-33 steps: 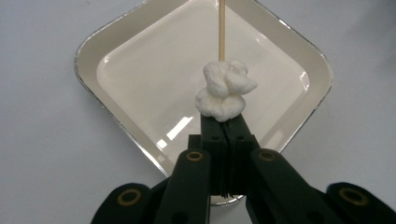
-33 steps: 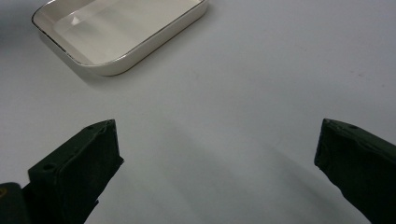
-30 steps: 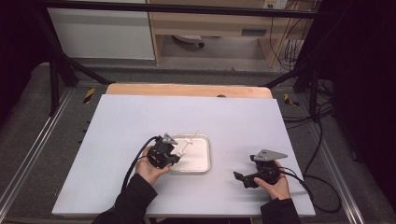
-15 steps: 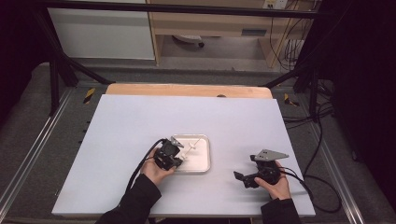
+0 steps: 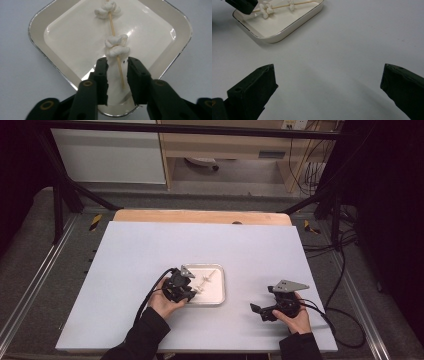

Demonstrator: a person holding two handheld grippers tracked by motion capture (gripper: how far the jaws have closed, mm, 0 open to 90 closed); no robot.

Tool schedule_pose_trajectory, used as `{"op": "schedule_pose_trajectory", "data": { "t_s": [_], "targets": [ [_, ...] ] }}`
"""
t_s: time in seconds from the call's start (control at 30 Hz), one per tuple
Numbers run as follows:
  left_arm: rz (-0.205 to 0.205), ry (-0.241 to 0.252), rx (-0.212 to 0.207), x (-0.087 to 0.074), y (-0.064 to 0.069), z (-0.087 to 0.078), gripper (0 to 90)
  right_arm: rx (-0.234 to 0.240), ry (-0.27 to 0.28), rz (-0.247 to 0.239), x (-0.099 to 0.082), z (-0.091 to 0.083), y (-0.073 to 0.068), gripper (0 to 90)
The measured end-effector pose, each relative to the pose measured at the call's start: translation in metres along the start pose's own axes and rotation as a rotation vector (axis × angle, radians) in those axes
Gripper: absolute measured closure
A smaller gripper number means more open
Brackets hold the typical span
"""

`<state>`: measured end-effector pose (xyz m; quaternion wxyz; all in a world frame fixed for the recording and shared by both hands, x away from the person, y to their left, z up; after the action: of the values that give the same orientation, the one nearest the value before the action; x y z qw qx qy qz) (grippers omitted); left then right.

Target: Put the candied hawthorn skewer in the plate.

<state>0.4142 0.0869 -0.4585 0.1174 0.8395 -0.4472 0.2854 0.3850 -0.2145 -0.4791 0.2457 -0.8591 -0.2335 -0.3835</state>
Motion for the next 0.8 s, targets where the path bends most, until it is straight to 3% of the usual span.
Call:
{"op": "schedule_pose_trajectory", "data": {
  "t_s": [0.23, 0.37, 0.57, 0.8],
  "targets": [
    [0.027, 0.077, 0.037, -0.007, -0.009, -0.02, 40.1, -0.001, 0.001, 0.0, 0.0, -0.001, 0.0, 0.8],
    [0.037, 0.095, 0.018, -0.017, -0.013, -0.033, 26.1, -0.004, 0.003, 0.002, 0.001, -0.002, 0.001, 0.8],
    [0.003, 0.147, 0.031, -0.036, -0.022, -0.048, 15.5, -0.005, 0.0, 0.006, 0.0, -0.002, 0.001, 0.8],
    [-0.047, 0.186, 0.057, -0.071, -0.033, -0.06, 11.7, -0.007, -0.004, 0.008, 0.0, -0.002, 0.001, 0.8]
  ]
}}
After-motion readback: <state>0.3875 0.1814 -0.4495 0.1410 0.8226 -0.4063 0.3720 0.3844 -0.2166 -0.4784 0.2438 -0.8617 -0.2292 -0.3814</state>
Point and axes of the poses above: each handheld gripper's, and its own axes: z roughly forward along the jaws, x roughly out of its top, y roughly to its right, the point moved 5 cm from there along z, roughly forward along the jaws, and after that the axes turned 9 degrees about z, right-handed, at the moved point
